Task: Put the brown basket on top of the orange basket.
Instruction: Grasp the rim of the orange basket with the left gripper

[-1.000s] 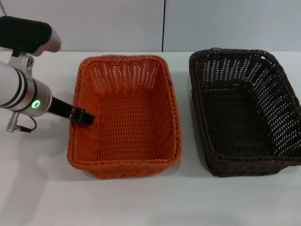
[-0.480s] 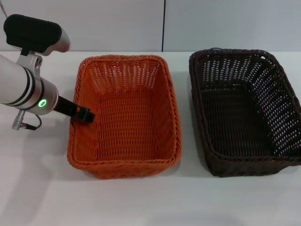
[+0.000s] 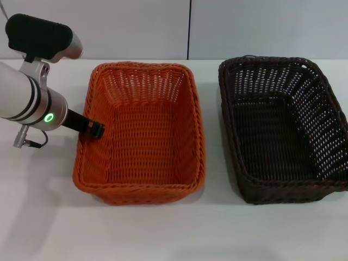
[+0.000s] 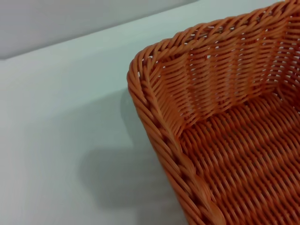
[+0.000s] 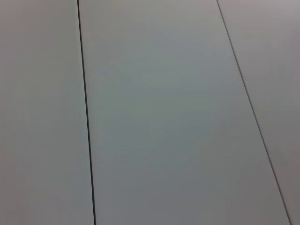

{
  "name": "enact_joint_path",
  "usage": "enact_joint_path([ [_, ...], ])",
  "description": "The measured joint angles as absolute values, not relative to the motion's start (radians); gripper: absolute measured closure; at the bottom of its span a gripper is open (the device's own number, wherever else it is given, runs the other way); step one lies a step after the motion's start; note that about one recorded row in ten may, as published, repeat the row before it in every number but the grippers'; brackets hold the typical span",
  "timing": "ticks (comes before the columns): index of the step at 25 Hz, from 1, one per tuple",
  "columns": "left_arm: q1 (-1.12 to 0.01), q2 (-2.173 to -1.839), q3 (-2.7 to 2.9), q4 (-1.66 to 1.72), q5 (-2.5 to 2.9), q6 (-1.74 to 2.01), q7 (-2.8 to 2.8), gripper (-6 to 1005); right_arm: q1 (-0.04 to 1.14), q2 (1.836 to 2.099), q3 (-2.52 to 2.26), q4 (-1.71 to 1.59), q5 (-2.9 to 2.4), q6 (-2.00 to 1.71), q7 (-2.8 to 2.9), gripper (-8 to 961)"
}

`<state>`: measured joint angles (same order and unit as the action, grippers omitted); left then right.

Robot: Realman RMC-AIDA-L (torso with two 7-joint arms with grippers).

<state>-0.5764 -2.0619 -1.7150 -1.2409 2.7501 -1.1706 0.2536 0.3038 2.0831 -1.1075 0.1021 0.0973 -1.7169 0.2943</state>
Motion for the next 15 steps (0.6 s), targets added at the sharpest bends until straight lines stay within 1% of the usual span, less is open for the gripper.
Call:
enact_joint_path([
  [1,-0.575,-2.062,-1.715,-1.244,2.750,-1.171,0.255,760,0.304,2.083,-1.107,0.102,0.097,-1.717,0.294,292],
  [7,-0.546,-2.060,-1.713,-1.299,2.750,-1.180,0.330,767,0.304,2.083,-1.107,0.100,0.098,-1.717,0.294,292],
  [10,-0.528,-2.057,-1.728,-1.387,2.775,-1.240,0.410,776,0.303,2.083,-1.106,0.100,0.100,-1.723,0.294,292],
  [13,-0.528,-2.057,-1.728,-1.387,2.775,-1.240,0.410,786,0.302,2.083,-1.106,0.099,0.100,-1.724,0.293,292],
  [15,-0.500,-2.056,-1.763,-1.537,2.823,-1.317,0.480,792,0.301,2.083,-1.106,0.097,0.101,-1.725,0.293,292],
])
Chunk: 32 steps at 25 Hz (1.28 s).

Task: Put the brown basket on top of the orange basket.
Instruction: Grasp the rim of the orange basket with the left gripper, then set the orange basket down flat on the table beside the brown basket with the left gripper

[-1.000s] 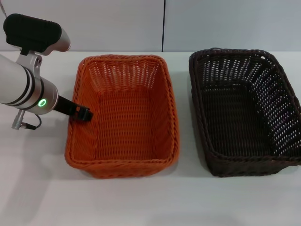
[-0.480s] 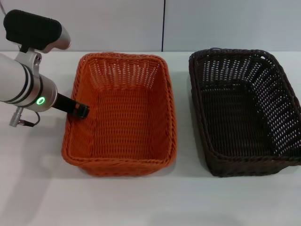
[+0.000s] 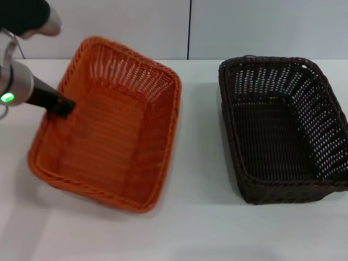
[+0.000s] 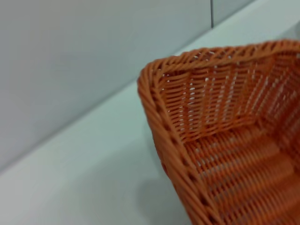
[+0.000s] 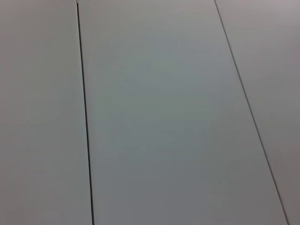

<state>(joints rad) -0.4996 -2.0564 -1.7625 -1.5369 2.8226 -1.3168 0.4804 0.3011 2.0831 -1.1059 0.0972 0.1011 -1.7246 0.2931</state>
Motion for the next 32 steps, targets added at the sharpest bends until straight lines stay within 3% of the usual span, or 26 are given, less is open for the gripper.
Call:
enact_joint_path([
  [19,-0.559,-2.055,-1.818,-1.992,2.847,-1.665,0.875,841,0.287,2.090,-1.104,0.097,0.101,-1.818,0.302,293],
  [32,-0.616,-2.063,-1.655,-1.861,2.828,-1.667,1.054,845,0.278,2.091,-1.091,0.129,0.096,-1.851,0.306,293],
])
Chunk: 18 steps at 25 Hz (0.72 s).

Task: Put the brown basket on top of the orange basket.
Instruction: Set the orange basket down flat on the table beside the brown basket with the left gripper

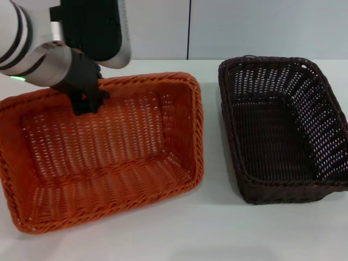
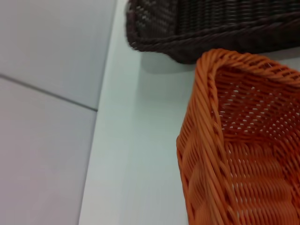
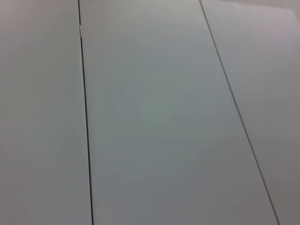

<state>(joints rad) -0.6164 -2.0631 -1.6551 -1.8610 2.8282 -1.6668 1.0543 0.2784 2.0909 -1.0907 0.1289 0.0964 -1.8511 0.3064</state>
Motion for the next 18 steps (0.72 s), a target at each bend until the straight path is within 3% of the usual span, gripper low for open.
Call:
enact_joint_path([
  [18,-0.669,-2.067,-1.635,-1.727,2.697,-1.580,1.050,842,0.280,2.091,-1.097,0.134,0.092,-1.858,0.307,292],
])
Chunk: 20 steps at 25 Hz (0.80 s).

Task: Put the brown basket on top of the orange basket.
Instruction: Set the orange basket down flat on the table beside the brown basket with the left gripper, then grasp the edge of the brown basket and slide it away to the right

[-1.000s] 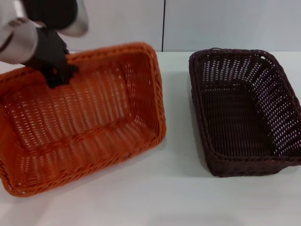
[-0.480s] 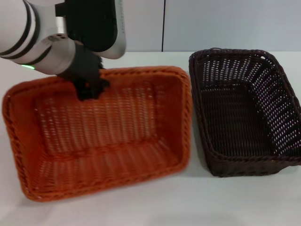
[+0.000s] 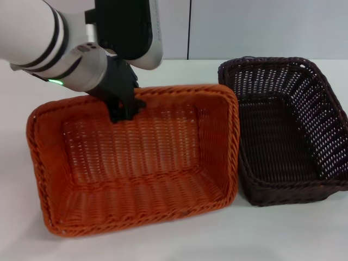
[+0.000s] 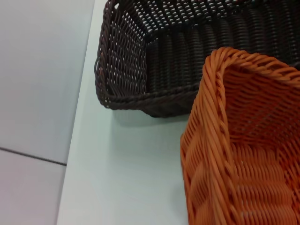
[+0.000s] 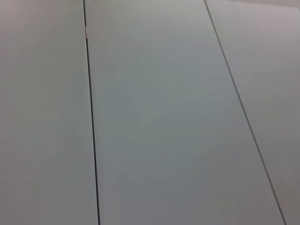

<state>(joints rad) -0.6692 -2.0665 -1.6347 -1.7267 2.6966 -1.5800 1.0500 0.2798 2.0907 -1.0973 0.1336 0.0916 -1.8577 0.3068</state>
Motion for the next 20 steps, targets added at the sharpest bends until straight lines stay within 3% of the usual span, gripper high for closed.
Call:
enact_joint_path([
  [7,-0.667,-2.065,-1.596,-1.698,2.701,-1.454,1.053,838,0.281,2.091,-1.094,0.134,0.092,-1.858,0.307,292],
  [20,-0.677,-2.065,-1.622,-1.684,2.753,-1.247,0.995,355,0.268,2.091,-1.091,0.135,0.093,-1.858,0.307,292],
])
